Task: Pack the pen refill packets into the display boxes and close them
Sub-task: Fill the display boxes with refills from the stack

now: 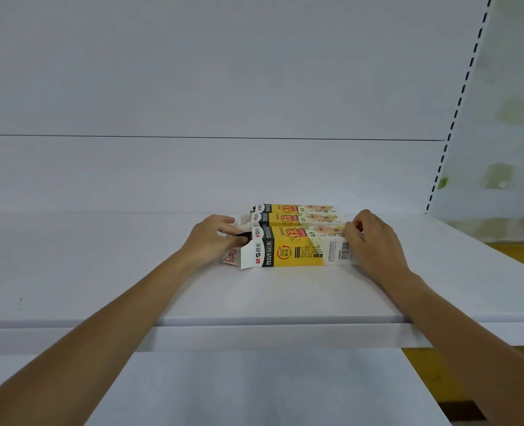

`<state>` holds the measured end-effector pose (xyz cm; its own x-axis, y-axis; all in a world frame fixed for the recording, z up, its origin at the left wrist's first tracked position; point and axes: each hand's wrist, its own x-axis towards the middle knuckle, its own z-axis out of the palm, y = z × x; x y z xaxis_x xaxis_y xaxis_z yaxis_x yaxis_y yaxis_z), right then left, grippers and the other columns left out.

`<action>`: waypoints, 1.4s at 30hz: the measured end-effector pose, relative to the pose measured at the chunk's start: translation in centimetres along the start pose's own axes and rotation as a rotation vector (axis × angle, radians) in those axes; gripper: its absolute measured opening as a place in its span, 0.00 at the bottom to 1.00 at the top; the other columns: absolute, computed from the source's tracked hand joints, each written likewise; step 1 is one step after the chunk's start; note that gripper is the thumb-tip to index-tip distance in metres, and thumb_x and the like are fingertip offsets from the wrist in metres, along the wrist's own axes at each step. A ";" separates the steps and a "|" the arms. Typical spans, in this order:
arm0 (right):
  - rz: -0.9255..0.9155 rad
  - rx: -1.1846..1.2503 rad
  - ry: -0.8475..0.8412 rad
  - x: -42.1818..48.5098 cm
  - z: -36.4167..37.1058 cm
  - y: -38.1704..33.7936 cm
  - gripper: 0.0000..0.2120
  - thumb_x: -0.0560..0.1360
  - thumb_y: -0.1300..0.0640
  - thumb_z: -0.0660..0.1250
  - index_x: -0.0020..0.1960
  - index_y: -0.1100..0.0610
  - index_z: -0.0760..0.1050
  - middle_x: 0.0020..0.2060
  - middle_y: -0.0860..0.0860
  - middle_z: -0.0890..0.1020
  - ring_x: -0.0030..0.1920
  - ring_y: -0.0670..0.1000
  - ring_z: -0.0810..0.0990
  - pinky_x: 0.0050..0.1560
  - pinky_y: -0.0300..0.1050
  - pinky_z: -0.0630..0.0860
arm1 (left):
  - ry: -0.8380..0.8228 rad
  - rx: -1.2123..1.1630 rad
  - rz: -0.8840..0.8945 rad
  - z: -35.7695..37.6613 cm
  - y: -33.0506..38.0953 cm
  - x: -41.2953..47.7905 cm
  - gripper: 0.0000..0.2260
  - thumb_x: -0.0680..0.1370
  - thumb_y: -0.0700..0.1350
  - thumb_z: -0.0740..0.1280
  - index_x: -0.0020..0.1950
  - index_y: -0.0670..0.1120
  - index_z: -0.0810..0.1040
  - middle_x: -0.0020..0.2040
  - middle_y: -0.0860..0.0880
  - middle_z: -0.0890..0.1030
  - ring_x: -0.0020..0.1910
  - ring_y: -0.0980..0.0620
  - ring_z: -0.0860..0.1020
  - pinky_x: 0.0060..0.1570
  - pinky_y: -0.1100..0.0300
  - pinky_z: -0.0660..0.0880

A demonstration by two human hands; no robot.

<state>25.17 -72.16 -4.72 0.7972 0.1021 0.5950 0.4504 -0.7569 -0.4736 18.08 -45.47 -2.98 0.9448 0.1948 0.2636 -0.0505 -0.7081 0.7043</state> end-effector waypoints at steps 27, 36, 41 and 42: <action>-0.025 0.018 -0.037 0.0 -0.1 0.1 0.13 0.78 0.53 0.57 0.42 0.62 0.64 0.38 0.56 0.74 0.38 0.58 0.73 0.33 0.47 0.65 | -0.276 -0.019 0.016 0.6 1.4 1.1 0.13 0.79 0.39 0.60 0.62 0.48 0.77 0.73 0.52 0.62 0.68 0.52 0.66 0.62 0.60 0.66; -0.057 -0.043 0.028 0.0 0.0 0.1 0.09 0.77 0.55 0.58 0.42 0.59 0.64 0.38 0.52 0.72 0.35 0.54 0.71 0.34 0.45 0.64 | 0.067 -0.093 0.061 -1.4 -0.5 -0.3 0.05 0.69 0.45 0.75 0.40 0.55 0.83 0.51 0.56 0.77 0.54 0.59 0.72 0.51 0.62 0.66; -0.055 -0.025 0.016 -0.1 0.0 0.1 0.09 0.77 0.55 0.58 0.41 0.59 0.64 0.37 0.52 0.72 0.35 0.54 0.70 0.33 0.45 0.63 | 0.058 -0.078 0.101 -1.1 -0.4 -1.1 0.08 0.72 0.45 0.73 0.38 0.58 0.81 0.48 0.58 0.77 0.47 0.65 0.76 0.42 0.72 0.68; -0.061 -0.029 0.022 -0.2 0.0 0.1 0.09 0.77 0.55 0.58 0.41 0.59 0.64 0.37 0.51 0.72 0.35 0.54 0.70 0.33 0.44 0.63 | 0.024 -0.103 0.095 -0.9 -0.1 -1.2 0.09 0.73 0.43 0.71 0.37 0.58 0.80 0.45 0.60 0.76 0.42 0.66 0.78 0.40 0.74 0.71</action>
<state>25.08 -72.25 -4.88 0.7598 0.1346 0.6360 0.4854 -0.7683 -0.4173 16.62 -45.06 -2.77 0.9261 0.1478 0.3471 -0.1733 -0.6506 0.7394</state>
